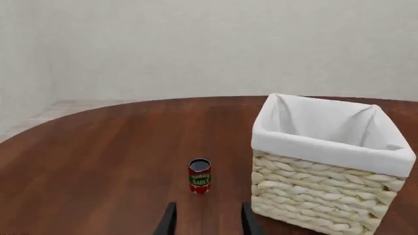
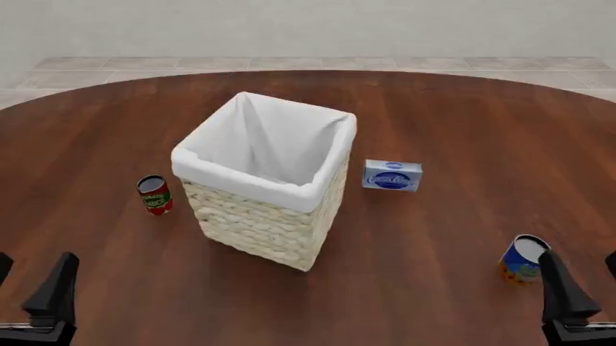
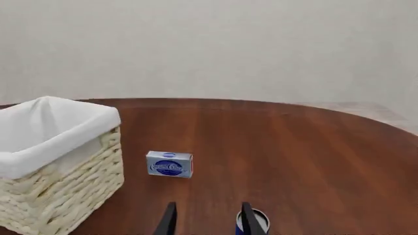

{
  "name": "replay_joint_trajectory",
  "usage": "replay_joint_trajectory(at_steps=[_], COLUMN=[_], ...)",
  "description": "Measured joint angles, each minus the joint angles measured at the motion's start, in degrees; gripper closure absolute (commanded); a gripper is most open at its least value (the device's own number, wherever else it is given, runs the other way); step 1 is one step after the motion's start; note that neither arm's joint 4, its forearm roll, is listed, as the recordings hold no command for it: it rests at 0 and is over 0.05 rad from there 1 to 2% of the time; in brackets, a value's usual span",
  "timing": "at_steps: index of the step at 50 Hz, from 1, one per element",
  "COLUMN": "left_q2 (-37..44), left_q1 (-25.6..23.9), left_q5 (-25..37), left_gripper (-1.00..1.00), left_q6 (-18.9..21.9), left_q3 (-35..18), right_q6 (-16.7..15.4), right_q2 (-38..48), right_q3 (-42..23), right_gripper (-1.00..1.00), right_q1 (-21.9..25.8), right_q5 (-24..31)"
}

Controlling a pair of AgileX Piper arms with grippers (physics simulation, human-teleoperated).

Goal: Pick up the tomato sauce, and put it in the basket.

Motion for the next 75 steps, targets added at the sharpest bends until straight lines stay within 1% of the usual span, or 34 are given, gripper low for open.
replay_joint_trajectory(at_steps=[22, 34, 57, 68, 75], left_q2=[0.5, 3.6, 18.1, 25.4, 30.1], left_q1=[0.2, -0.1, -2.7, -2.3, -2.8], left_q5=[-0.1, -2.2, -5.3, -5.5, -4.9], left_gripper=[-1.00, -1.00, -1.00, -1.00, -1.00], left_q6=[-0.3, 0.3, 2.5, 2.0, 1.8], left_q3=[-0.1, -1.4, -12.8, -18.1, -21.5], right_q6=[0.0, 0.2, 0.4, 0.2, 0.1], right_q2=[0.1, 0.1, 0.0, 0.1, 0.1], right_q3=[0.2, 0.0, 0.0, 0.1, 0.2], right_gripper=[-1.00, -1.00, -1.00, -1.00, -1.00], right_q1=[0.4, 0.5, 0.8, 1.0, 1.0], right_q5=[-0.2, 0.0, 0.2, 0.2, 0.1])
